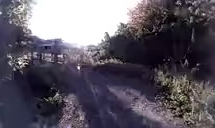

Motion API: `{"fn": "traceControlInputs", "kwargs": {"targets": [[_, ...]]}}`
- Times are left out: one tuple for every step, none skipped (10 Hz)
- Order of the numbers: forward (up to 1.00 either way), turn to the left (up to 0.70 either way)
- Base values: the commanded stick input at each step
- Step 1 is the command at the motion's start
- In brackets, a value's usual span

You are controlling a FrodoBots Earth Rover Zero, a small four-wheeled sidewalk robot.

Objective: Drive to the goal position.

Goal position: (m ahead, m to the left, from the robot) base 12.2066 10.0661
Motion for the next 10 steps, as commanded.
{"fn": "traceControlInputs", "kwargs": {"targets": [[0.45,0.27],[0.45,0.27],[0.45,0.27],[0.45,0.27],[0.45,0.27],[0.45,0.27],[0.45,0.27],[0.54,0.22],[0.69,0.14],[0.70,0.14]]}}
